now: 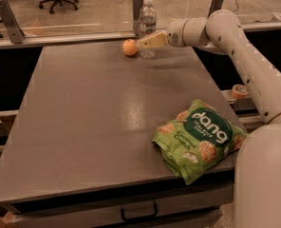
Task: Move water bottle near orange
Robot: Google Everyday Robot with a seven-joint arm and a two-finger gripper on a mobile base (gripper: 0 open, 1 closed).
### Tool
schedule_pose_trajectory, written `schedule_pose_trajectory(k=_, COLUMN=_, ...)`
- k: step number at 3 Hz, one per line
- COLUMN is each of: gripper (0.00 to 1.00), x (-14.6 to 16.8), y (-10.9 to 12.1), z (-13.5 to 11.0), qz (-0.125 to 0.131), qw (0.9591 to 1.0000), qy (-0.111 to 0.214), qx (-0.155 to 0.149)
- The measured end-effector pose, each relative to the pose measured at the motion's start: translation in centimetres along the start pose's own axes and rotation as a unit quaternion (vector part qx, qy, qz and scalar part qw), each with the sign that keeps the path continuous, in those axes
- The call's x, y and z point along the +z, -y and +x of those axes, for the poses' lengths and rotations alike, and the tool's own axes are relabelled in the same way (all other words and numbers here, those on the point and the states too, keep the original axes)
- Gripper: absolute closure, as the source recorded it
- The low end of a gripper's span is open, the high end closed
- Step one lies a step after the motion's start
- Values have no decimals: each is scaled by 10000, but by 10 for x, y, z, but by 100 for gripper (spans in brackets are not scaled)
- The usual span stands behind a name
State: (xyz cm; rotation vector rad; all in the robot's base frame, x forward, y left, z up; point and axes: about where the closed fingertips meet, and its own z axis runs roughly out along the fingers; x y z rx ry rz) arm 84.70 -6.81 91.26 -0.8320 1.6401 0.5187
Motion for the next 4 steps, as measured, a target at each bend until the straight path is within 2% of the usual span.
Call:
schedule_pose_trajectory(k=1, gripper=0, x=-41, y=1, z=-25, qz=187, qw=9993, qy=24, qx=-326)
schedule_pose_trajectory(k=2, gripper=0, x=-107, y=-15, z=-73, qz=449, qw=9944, qy=6, qx=-952)
schedule_pose_trajectory(k=3, gripper=0, x=-170, y=-55, z=-133, qz=569, qw=9845, qy=-117, qx=-1657)
schedule_pose_trajectory(k=4, gripper=0, x=-187, y=-72, z=-166, qz=630, qw=9801, qy=-48, qx=-1883)
